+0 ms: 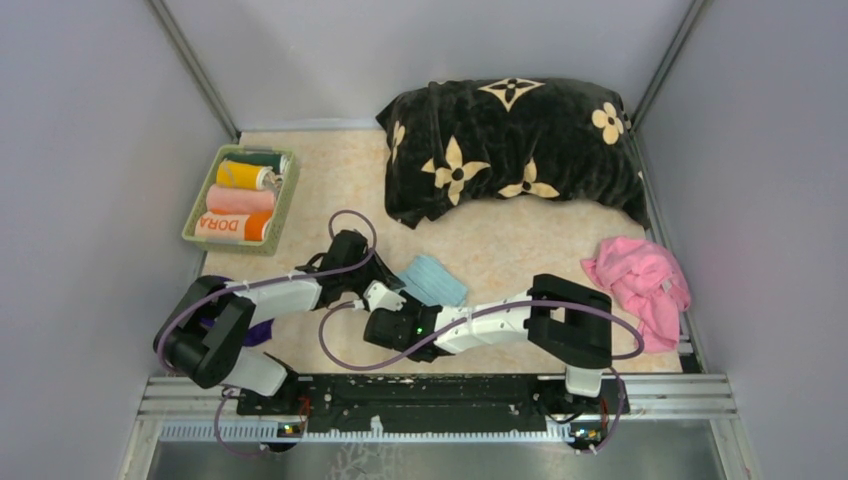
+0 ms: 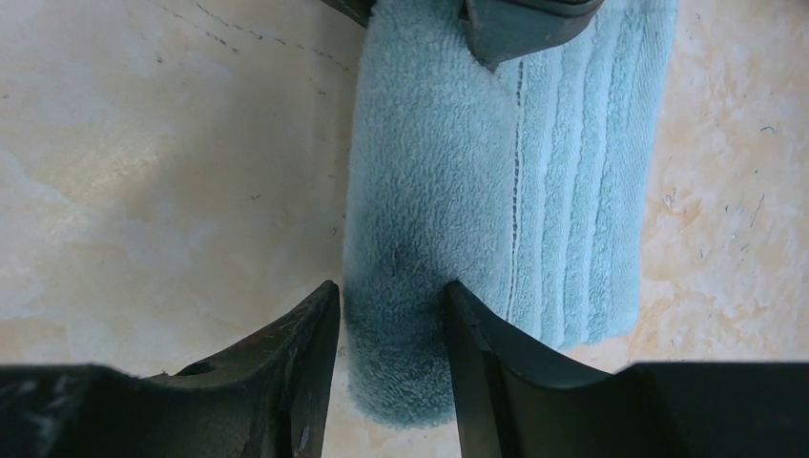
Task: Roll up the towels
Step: Roll the towel at the center of the board.
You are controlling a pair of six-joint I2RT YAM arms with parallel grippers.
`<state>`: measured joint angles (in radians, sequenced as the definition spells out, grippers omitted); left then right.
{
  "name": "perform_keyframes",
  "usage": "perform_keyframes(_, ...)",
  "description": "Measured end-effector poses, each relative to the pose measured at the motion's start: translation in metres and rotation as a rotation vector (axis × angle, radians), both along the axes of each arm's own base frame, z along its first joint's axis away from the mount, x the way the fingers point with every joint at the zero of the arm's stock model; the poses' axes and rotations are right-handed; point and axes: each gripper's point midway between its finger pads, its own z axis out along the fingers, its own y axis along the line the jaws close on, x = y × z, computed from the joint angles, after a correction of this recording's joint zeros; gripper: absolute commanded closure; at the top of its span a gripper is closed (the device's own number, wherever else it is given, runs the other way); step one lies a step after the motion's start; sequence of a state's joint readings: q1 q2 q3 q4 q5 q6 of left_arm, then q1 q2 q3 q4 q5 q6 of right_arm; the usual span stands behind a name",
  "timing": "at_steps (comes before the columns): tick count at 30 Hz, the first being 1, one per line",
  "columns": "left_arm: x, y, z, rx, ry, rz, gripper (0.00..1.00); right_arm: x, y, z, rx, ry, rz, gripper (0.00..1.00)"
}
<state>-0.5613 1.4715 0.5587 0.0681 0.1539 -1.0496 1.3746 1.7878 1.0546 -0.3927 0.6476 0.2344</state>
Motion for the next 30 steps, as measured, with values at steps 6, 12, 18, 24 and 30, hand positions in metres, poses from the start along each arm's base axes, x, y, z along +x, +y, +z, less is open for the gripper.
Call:
perform_keyframes(6,-0.008,0.009,0.0,0.023,0.006,0.011,0.56,0.004,-0.002,-0.004,-0.029,-0.034,-0.007,0.53)
perform_keyframes(12,-0.008,0.009,-0.001,0.033,0.003,-0.001,0.57,0.008,-0.006,-0.007,-0.029,-0.042,-0.017,0.53)
perform_keyframes(18,-0.003,0.005,-0.001,0.043,0.001,-0.028,0.52,0.021,-0.014,-0.009,-0.015,-0.027,-0.025,0.78)
perform_keyframes(24,-0.003,0.008,0.004,0.06,-0.018,-0.031,0.37,0.023,-0.014,-0.006,0.063,0.091,0.021,0.97)
perform_keyframes(30,-0.011,0.034,0.012,0.108,-0.031,0.014,0.27,0.021,-0.005,-0.001,0.316,0.372,0.074,0.98)
